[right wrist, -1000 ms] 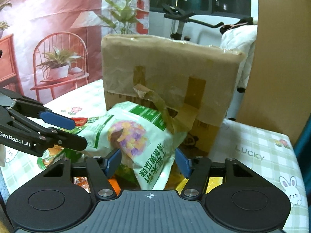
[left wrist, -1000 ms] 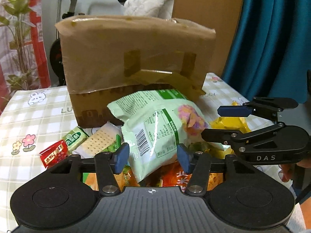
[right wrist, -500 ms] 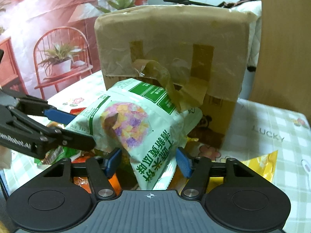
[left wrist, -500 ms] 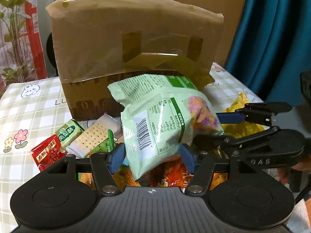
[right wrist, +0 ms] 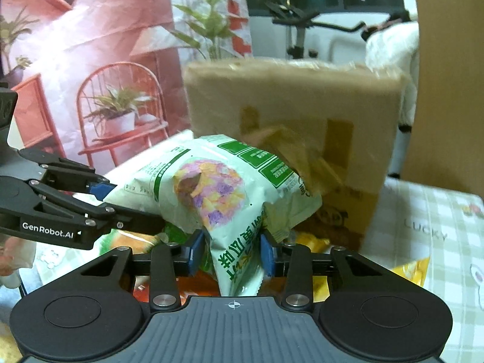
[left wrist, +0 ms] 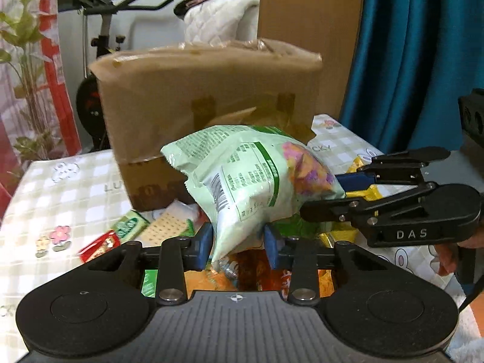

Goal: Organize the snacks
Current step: 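Close both tools on the green snack bag and lift it, then carry the green bag over the lined box and open both tools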

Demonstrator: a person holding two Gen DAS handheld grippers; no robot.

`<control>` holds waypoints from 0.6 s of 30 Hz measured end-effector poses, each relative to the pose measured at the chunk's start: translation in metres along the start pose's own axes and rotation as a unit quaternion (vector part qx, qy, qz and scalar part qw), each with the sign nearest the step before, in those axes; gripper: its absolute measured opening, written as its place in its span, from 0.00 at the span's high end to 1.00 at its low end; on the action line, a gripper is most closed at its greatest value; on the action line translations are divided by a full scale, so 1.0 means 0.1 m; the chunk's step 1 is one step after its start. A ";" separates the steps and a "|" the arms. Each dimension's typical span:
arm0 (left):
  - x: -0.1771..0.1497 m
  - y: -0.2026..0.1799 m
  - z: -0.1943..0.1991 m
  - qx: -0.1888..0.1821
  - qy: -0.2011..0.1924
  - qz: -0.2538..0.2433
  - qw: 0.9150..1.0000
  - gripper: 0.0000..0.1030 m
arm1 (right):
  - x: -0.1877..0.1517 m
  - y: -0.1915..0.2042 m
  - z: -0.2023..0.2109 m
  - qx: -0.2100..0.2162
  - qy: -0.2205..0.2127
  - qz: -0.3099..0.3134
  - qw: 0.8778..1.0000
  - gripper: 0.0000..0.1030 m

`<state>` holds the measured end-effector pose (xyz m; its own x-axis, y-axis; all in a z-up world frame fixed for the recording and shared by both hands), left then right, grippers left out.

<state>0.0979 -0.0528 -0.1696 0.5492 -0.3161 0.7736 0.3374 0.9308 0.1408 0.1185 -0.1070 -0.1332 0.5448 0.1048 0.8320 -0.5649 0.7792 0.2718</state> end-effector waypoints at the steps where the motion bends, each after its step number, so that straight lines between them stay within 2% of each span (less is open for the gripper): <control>1: 0.00 0.03 0.05 0.002 -0.003 0.003 1.000 0.63 | 0.04 0.06 0.02 0.001 -0.002 0.007 1.000 0.65; 10: 0.26 0.29 0.41 0.022 -0.059 0.039 0.997 0.63 | 0.55 0.43 0.22 0.005 -0.043 0.060 0.997 0.66; 18: 0.86 0.29 0.57 0.030 -0.130 0.040 0.990 0.63 | 1.17 0.44 0.51 -0.014 -0.084 0.105 0.991 0.66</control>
<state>0.1110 -0.0424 -0.0635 0.3540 -0.1909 0.9155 0.2515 0.9623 0.1033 0.1262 -0.0919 0.0003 0.3044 0.1643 0.9383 -0.6361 0.7682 0.0718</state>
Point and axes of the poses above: each gripper's, at about its wrist camera, not at the fingertips, and z roughly against the way its jaws point, y to its left, x to its top, the point moved 9 cm from there along -z, roughly the way its jaws point, and after that the axes turned 15 degrees about x, right-handed, at the moved point
